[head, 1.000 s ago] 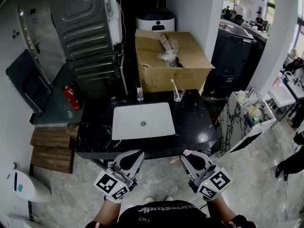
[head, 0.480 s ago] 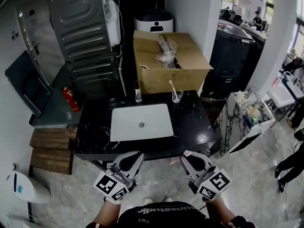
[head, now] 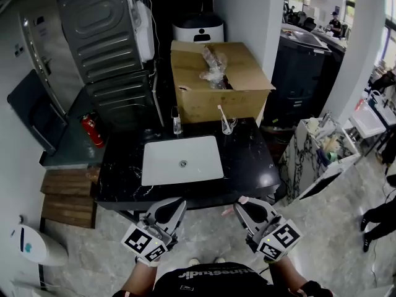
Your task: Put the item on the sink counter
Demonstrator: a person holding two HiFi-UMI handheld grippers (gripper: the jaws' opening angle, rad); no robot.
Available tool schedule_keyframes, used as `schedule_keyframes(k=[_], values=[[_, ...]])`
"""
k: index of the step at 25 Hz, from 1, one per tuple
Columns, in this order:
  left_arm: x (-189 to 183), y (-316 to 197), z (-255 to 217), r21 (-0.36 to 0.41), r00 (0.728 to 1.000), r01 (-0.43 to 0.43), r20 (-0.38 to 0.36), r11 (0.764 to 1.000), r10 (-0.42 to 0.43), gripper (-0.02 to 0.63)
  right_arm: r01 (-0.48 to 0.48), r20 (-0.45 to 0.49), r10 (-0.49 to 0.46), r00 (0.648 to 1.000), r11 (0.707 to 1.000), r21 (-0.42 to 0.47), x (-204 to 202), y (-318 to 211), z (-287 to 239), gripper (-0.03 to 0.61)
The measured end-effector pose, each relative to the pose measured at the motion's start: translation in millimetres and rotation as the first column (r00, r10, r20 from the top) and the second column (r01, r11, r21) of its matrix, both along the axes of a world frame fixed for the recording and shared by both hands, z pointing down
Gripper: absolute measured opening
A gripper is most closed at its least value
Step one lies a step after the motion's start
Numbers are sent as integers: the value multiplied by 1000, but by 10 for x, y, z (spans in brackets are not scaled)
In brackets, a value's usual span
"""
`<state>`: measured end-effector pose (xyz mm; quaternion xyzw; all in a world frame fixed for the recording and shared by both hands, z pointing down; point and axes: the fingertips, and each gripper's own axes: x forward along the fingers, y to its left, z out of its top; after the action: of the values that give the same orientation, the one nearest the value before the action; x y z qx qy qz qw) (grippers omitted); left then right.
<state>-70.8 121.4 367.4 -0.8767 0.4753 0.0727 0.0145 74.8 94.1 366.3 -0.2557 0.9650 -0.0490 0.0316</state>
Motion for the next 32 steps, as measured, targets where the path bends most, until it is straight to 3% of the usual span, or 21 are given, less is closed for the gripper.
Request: schedule_keyframes(k=[14,18,27,32], values=[[494,-164,6,1,997,12,77,1000,-12,15,18,20,-18,1000,1000,-12,478,-180,111,57],[561,-259,61,-10,998,1,70,1000,-1,15,13,20,-12,1000,1000,-25,536,-257,190,57],[462,-849,248,-34,999,-35,34,999,36,15,-25,-10,24,1000,998,-57,452,-728,323,57],[262,-1381,247,-17,998,-64,18,998,65,15,-42,-14,41,999,998,-54,200,-1230,301,57]])
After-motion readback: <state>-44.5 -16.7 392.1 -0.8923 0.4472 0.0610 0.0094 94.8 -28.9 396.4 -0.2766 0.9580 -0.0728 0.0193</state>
